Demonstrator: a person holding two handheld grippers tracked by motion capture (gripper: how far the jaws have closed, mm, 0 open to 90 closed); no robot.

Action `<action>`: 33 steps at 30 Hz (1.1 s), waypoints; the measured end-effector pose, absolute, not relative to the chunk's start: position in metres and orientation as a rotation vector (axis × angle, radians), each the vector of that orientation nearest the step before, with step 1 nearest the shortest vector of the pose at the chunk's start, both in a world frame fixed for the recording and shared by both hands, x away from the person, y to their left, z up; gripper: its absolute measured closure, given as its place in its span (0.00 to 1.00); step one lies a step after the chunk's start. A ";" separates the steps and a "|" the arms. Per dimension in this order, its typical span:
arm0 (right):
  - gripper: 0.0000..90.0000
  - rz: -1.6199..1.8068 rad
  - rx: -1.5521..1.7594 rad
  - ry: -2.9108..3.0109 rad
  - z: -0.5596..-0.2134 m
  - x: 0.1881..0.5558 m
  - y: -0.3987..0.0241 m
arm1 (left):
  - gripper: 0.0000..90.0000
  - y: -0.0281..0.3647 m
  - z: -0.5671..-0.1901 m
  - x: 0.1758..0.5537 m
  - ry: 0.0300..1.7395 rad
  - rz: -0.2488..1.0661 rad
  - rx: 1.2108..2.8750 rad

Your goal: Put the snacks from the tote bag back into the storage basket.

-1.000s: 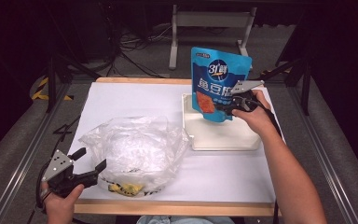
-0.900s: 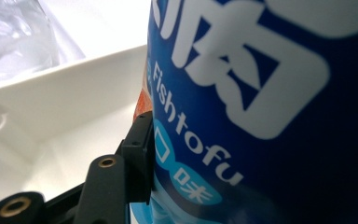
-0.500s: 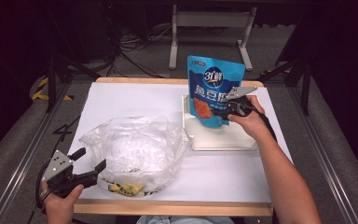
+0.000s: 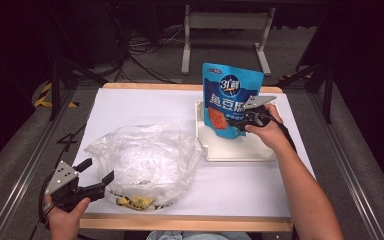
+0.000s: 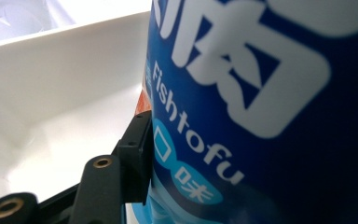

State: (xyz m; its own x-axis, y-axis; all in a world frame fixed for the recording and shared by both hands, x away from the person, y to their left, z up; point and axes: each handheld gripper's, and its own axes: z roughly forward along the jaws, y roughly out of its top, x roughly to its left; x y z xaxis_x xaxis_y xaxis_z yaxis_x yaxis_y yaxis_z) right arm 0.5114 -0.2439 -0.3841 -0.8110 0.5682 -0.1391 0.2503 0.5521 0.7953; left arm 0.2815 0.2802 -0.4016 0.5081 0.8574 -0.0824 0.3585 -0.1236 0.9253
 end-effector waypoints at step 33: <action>0.09 1.143 0.776 2.313 -0.378 0.497 -0.262 | 0.17 0.278 -0.402 0.283 1.037 0.592 1.710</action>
